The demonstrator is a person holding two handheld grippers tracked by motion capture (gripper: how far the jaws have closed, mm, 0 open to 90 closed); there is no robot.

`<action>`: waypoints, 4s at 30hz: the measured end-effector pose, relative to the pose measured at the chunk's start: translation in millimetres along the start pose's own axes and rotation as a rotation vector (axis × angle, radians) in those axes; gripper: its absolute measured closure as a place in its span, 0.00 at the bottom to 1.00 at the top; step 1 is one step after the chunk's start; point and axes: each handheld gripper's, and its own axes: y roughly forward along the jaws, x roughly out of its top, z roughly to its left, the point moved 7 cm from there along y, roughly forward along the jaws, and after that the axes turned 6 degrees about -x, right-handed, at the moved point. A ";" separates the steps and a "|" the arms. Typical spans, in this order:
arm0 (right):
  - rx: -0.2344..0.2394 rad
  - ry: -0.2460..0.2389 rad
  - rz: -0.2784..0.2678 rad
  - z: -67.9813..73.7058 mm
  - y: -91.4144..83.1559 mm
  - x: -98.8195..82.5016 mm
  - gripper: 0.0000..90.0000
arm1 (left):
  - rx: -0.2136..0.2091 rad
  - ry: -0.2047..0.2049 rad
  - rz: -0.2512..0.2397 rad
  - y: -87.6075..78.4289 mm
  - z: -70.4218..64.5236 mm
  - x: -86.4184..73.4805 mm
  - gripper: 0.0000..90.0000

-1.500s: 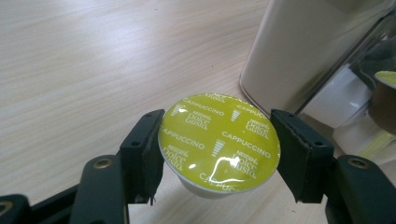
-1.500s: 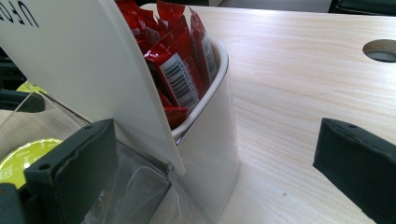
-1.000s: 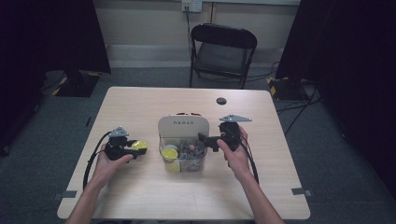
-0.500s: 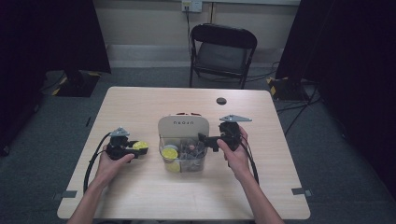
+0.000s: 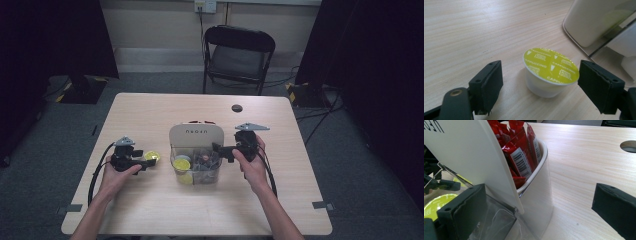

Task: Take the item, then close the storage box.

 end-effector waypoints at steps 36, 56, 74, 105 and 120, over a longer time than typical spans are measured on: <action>0.024 -0.005 0.013 1.6 -3.4 0.4 0.08 | 0.084 0.078 0.113 -20.2 -25.0 -40.8 0.22; 0.070 -0.013 -0.045 14.0 -15.6 21.1 0.28 | 0.140 0.164 0.071 -11.5 -22.8 -42.2 0.16; 0.136 -0.030 -0.061 33.8 -19.1 35.2 0.54 | 0.141 0.164 0.071 -11.5 -22.8 -42.2 0.16; 0.153 -0.063 -0.066 36.6 -36.6 22.2 0.54 | 0.143 0.162 0.069 -11.5 -22.9 -42.3 0.16; 0.162 -0.055 -0.047 39.1 -41.8 12.8 0.45 | 0.144 0.163 0.070 -11.5 -22.9 -42.3 0.16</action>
